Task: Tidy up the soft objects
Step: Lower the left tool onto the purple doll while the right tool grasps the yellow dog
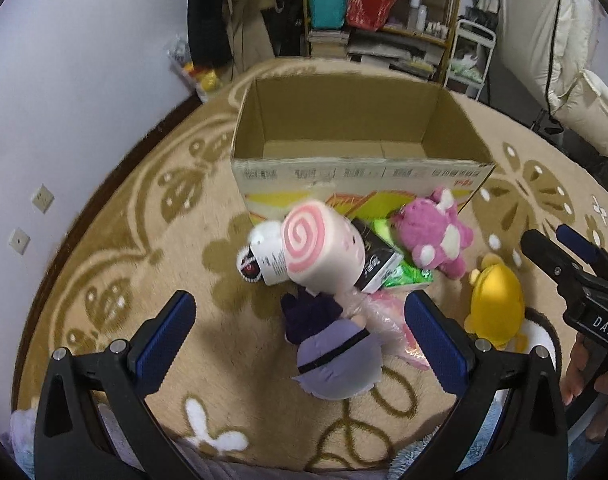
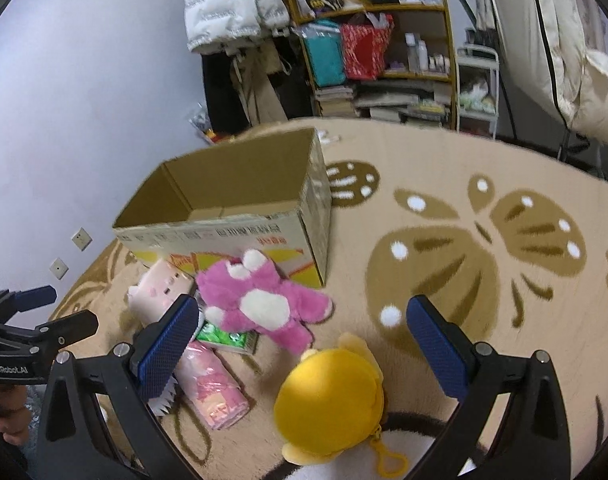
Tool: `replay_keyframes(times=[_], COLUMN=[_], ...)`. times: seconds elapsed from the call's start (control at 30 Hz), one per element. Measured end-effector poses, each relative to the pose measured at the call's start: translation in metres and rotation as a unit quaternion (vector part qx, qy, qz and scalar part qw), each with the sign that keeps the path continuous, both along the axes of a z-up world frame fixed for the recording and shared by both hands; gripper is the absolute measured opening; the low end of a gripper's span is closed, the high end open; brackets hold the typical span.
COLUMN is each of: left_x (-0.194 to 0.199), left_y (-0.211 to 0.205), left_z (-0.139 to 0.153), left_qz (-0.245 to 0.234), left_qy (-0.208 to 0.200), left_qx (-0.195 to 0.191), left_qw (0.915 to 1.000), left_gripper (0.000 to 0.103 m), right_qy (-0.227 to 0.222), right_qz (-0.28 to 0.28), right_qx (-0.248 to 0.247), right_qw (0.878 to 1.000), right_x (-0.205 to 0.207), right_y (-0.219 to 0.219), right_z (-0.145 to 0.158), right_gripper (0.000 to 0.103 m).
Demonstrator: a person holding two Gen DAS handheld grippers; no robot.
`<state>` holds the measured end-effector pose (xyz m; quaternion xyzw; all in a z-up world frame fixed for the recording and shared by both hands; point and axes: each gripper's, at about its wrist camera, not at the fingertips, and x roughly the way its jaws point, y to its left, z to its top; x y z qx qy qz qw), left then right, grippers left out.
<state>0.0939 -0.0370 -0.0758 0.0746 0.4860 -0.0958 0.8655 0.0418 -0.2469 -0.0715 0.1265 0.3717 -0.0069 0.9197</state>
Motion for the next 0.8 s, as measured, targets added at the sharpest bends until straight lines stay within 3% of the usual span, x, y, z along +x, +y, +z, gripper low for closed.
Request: replay_keyframes(times=[0.47,0.8], left_x=[0.021,0.025], left_y=[-0.003,-0.006], left_z=[-0.044,-0.072], left_qz=[0.019,0.025], left_qy=[0.085,0.123], left_qx=[0.008,0.019], left_qw=[0.9962,0.9919], left_gripper=[0.103,0.103], right_qy=[0.098,0.155], right_qz=[-0.021,-0.012], right_qx=[0.031,0.041], right_qw=[0.994,0.987], right_x=[0.014,0.021], right_y=[-0.01,-0.006], right_z=[-0.045,-0.072], right_gripper=[0.103,0.101])
